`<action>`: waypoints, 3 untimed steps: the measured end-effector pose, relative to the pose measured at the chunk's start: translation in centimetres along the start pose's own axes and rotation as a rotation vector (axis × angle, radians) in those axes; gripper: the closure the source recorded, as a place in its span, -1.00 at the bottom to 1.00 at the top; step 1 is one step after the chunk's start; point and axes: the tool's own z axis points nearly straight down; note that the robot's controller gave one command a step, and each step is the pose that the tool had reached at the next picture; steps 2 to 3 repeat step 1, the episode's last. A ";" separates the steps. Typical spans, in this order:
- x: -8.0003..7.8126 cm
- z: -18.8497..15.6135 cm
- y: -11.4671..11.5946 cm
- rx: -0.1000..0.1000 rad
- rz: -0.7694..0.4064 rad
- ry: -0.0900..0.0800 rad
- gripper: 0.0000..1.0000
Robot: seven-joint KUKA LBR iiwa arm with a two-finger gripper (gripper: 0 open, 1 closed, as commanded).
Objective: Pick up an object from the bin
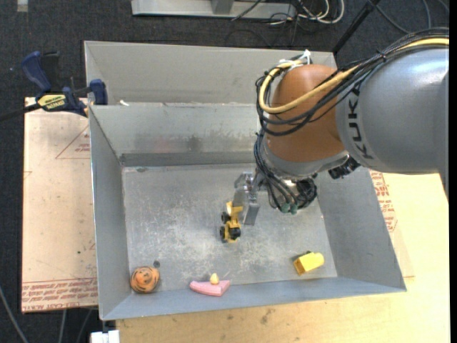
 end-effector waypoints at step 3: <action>3.1 -4.2 1.0 0.002 0.013 0.011 1.00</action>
Offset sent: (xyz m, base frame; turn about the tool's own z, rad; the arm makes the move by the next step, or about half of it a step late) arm -0.0062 -0.0095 0.1334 0.0137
